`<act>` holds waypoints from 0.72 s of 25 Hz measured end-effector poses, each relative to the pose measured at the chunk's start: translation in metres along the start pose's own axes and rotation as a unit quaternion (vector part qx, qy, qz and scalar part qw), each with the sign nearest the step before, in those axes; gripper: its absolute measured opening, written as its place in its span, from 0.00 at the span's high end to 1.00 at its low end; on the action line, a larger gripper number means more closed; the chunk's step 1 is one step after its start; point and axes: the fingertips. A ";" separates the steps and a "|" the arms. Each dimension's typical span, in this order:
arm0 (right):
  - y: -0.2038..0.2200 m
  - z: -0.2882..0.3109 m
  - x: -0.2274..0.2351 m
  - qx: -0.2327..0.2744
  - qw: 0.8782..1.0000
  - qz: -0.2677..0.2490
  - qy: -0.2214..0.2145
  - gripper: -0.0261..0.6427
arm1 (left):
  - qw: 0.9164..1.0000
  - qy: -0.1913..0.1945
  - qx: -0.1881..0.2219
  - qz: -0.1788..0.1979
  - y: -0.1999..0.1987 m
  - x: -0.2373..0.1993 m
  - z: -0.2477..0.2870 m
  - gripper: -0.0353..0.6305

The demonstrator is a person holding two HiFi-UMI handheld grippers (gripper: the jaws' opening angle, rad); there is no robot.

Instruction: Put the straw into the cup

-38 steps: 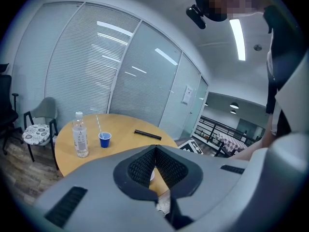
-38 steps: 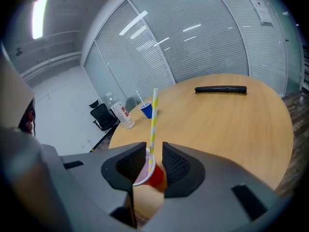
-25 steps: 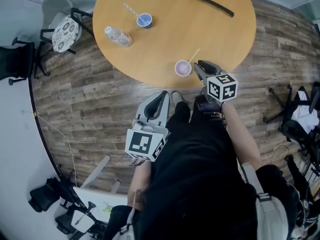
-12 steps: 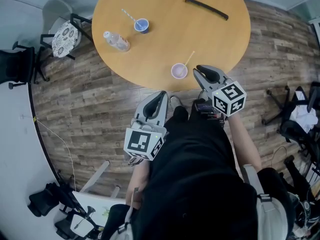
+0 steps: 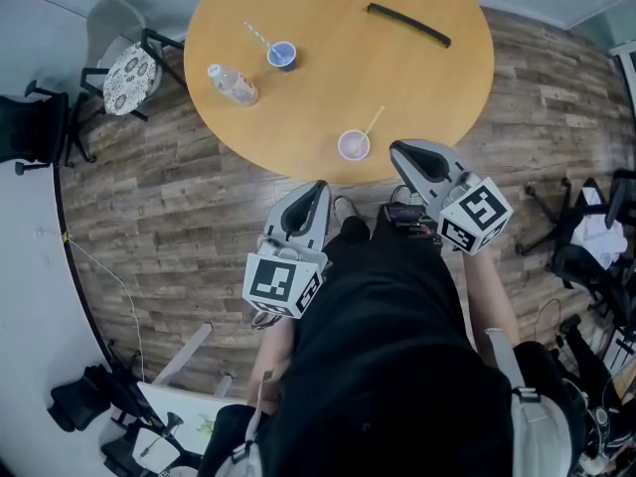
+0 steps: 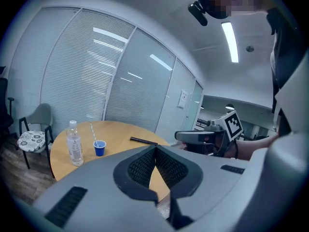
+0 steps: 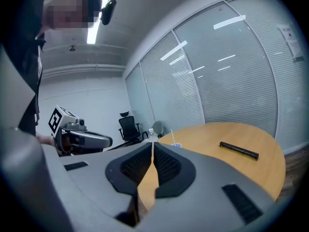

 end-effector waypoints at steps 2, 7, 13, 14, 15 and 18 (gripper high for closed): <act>-0.007 -0.007 -0.003 0.013 1.000 0.003 -0.002 0.93 | 1.000 -0.001 0.002 0.000 0.000 0.001 -0.002 0.93; -0.018 -0.023 -0.008 0.039 0.999 0.013 -0.001 0.93 | 1.000 -0.003 0.004 -0.001 0.004 0.001 -0.006 0.93; -0.013 -0.028 -0.006 0.028 0.999 0.003 0.018 0.93 | 1.000 0.000 0.004 -0.006 0.008 0.005 -0.008 0.93; -0.011 -0.028 -0.006 0.025 1.000 0.002 0.018 0.93 | 1.000 0.002 0.004 -0.007 0.009 0.006 -0.008 0.93; -0.010 -0.029 -0.006 0.022 1.000 0.000 0.019 0.93 | 1.000 0.004 0.004 -0.009 0.011 0.006 -0.007 0.93; -0.005 -0.034 -0.006 0.018 1.000 0.004 0.021 0.93 | 1.000 0.008 -0.002 -0.007 0.017 0.009 -0.005 0.93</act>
Point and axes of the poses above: the fingertips, and each gripper's own axes: z forward along the fingers, x to its right, y out of its underside, and after that the axes turned 6 degrees about -z, right-handed
